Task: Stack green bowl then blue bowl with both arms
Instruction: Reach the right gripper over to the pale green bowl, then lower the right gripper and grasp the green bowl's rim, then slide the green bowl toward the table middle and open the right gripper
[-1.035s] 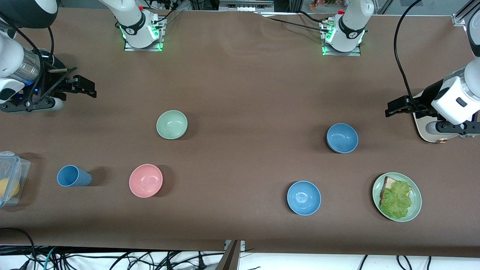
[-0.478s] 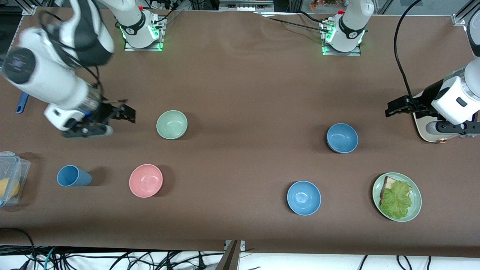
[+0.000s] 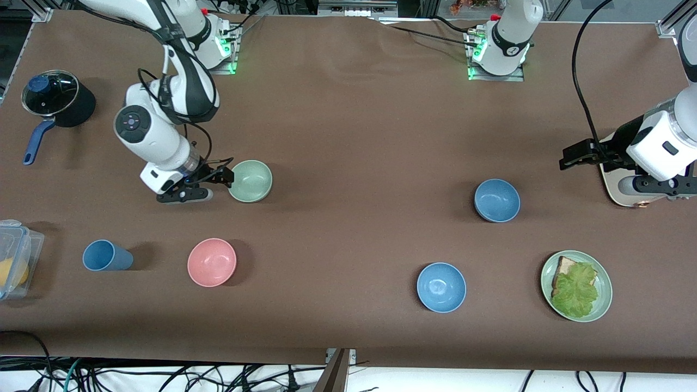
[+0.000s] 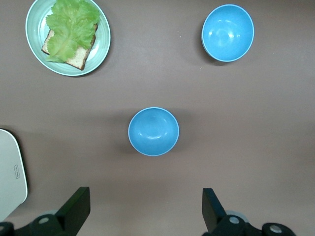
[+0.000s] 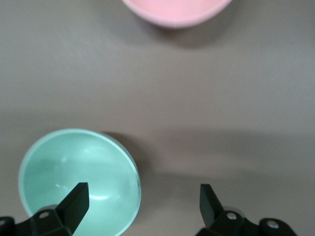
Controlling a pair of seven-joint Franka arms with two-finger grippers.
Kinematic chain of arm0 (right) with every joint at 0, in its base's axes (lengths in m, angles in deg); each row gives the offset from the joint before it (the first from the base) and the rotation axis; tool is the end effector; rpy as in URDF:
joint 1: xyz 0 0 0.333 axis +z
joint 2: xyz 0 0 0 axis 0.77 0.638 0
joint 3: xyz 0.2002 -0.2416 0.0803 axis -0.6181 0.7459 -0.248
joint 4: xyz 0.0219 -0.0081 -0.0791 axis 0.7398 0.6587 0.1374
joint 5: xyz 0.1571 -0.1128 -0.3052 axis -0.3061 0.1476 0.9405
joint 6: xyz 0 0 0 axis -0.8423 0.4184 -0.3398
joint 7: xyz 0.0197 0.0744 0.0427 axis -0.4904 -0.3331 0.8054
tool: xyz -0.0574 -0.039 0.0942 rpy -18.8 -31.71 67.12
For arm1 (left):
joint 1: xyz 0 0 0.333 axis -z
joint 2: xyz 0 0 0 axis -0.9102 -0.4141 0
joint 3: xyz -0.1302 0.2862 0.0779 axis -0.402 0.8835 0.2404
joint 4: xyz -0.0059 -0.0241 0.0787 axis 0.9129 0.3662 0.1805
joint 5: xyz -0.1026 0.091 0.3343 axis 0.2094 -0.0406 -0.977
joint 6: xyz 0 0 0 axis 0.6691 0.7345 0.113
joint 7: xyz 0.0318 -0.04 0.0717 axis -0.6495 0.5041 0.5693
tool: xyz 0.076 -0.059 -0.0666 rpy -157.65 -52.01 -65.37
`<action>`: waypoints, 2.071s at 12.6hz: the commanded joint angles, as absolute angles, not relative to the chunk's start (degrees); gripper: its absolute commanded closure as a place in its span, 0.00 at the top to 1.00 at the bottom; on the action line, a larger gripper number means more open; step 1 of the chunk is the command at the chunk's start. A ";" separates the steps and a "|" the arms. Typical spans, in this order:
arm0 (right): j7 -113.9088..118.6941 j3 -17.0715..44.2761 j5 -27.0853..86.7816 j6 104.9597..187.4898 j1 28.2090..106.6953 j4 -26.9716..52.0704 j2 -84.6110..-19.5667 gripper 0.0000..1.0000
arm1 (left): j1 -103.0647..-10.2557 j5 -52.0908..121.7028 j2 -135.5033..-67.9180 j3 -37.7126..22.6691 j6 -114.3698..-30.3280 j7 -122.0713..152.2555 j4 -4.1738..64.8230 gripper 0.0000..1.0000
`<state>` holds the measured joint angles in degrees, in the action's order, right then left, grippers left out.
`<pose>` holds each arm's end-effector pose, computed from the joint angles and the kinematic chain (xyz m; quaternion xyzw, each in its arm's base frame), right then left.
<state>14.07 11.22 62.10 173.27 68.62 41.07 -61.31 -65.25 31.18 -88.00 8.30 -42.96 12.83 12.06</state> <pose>0.5141 0.1400 0.2863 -0.9989 -0.0433 -0.0036 0.0196 0.5785 -0.0360 0.5714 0.9974 0.0134 -0.0523 0.0481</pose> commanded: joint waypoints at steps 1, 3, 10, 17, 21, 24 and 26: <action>15.69 9.39 61.33 177.72 68.64 45.36 -61.59 0.98 | -65.27 32.32 -89.36 8.43 -42.20 11.90 10.33 1.00; 16.03 9.30 61.33 178.61 68.64 45.36 -60.27 0.80 | -65.53 32.32 -89.54 8.52 -42.20 11.63 10.33 1.00; 18.23 8.24 61.33 180.63 68.72 44.75 -57.89 0.00 | -65.45 32.41 -90.68 8.43 -42.46 11.89 10.33 1.00; 37.24 6.39 57.21 167.80 82.48 18.78 -47.55 0.00 | -65.53 32.58 -90.42 8.43 -42.46 11.89 10.33 1.00; 56.62 8.67 57.82 169.55 94.62 4.16 -33.92 0.00 | -65.80 32.41 -89.27 8.43 -42.29 11.89 11.03 1.00; 58.14 9.03 57.82 172.46 96.41 3.88 -32.40 0.00 | -65.89 32.23 -89.36 8.52 -42.46 11.72 11.56 1.00; 57.44 9.21 57.99 171.94 95.45 3.97 -33.79 1.00 | -65.89 32.06 -89.36 8.52 -42.55 12.07 11.91 1.00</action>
<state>57.46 8.82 58.11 172.30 96.18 5.34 -33.95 -65.54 31.19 -89.74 8.45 -42.96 12.82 11.51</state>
